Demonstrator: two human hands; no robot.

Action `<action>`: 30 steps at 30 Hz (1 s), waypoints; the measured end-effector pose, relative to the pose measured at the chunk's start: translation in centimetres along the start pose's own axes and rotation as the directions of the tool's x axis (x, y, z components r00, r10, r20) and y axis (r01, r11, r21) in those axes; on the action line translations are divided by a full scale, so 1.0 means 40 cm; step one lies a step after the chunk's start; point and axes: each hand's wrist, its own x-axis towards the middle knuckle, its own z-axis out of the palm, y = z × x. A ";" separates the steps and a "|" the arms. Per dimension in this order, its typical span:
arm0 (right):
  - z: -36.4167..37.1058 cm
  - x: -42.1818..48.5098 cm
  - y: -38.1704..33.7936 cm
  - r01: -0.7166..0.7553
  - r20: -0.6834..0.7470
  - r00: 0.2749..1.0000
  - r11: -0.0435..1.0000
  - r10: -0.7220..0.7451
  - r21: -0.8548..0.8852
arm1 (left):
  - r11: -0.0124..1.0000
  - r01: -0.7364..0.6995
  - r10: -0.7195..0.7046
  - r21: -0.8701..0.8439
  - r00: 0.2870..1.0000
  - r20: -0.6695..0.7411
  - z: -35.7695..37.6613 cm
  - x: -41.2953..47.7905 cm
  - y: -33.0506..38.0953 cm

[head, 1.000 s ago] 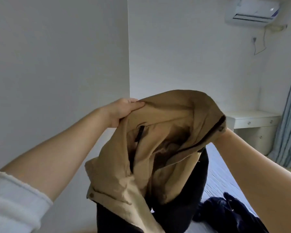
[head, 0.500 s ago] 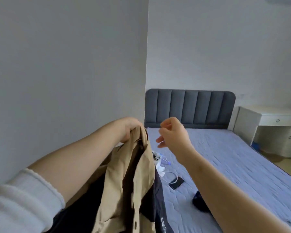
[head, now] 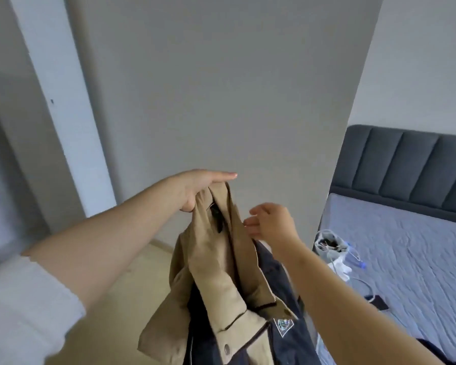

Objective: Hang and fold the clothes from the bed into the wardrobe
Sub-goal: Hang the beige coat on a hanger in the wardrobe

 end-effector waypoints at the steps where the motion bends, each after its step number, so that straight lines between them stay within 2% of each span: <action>1: 0.015 0.004 -0.041 -0.023 0.024 1.000 0.976 0.018 0.215 | 1.000 0.013 -0.013 0.009 0.999 -0.043 -0.034 -0.008 -0.020; 2: 0.030 0.006 -0.081 -0.005 0.048 0.999 0.948 -0.011 0.317 | 1.000 0.029 -0.028 0.009 0.996 -0.088 -0.066 -0.018 -0.038; 4: 0.077 0.001 -0.141 0.093 0.087 0.988 0.950 -0.124 0.297 | 0.996 0.056 -0.067 -0.065 0.982 -0.176 -0.126 -0.035 -0.067; 7: 0.180 -0.029 -0.162 0.198 0.209 0.955 0.978 -0.209 0.069 | 0.979 0.045 -0.104 -0.197 0.949 -0.297 -0.203 -0.058 -0.085; 10: 0.292 -0.046 -0.103 0.214 0.420 0.895 0.970 -0.147 -0.118 | 0.956 -0.015 -0.107 -0.292 0.910 -0.400 -0.272 -0.065 -0.086; 14: 0.407 -0.023 -0.074 0.348 0.461 0.865 0.898 -0.197 -0.270 | 0.930 -0.041 -0.121 -0.365 0.904 -0.409 -0.371 -0.065 -0.085; 18: 0.525 0.028 -0.124 0.139 0.390 0.914 0.990 -0.116 -0.031 | 0.947 -0.056 -0.066 -0.316 0.930 -0.362 -0.533 -0.083 -0.112; 21: 0.622 0.058 -0.189 0.065 0.387 0.915 0.989 -0.113 0.135 | 0.985 -0.102 0.055 -0.140 0.951 -0.304 -0.699 -0.103 -0.153; 22: 0.648 0.063 -0.212 0.029 0.442 0.888 0.977 -0.122 0.212 | 0.991 -0.119 0.095 -0.063 0.948 -0.304 -0.757 -0.109 -0.171; 23: 0.671 0.067 -0.236 -0.009 0.541 0.826 0.957 -0.157 0.291 | 0.992 -0.126 0.119 0.000 0.943 -0.312 -0.811 -0.116 -0.190; 25: 0.718 0.071 -0.289 -0.094 0.758 0.606 0.924 -0.243 0.371 | 0.990 -0.108 0.132 0.090 0.936 -0.327 -0.906 -0.129 -0.230; 26: 0.732 0.073 -0.310 -0.098 0.821 0.505 0.928 -0.266 0.360 | 0.991 -0.091 0.119 0.102 0.942 -0.315 -0.934 -0.131 -0.248; 27: 0.764 0.077 -0.333 -0.039 0.848 0.460 0.948 -0.265 0.317 | 0.992 -0.087 0.109 0.087 0.946 -0.304 -0.966 -0.135 -0.267; 28: 0.799 0.081 -0.350 0.065 0.834 0.494 0.967 -0.245 0.246 | 0.994 -0.105 0.110 0.035 0.947 -0.302 -0.993 -0.134 -0.283; 30: 0.879 0.095 -0.359 0.303 0.687 0.690 0.953 -0.227 0.011 | 0.973 -0.170 0.112 -0.155 0.938 -0.327 -1.039 -0.126 -0.302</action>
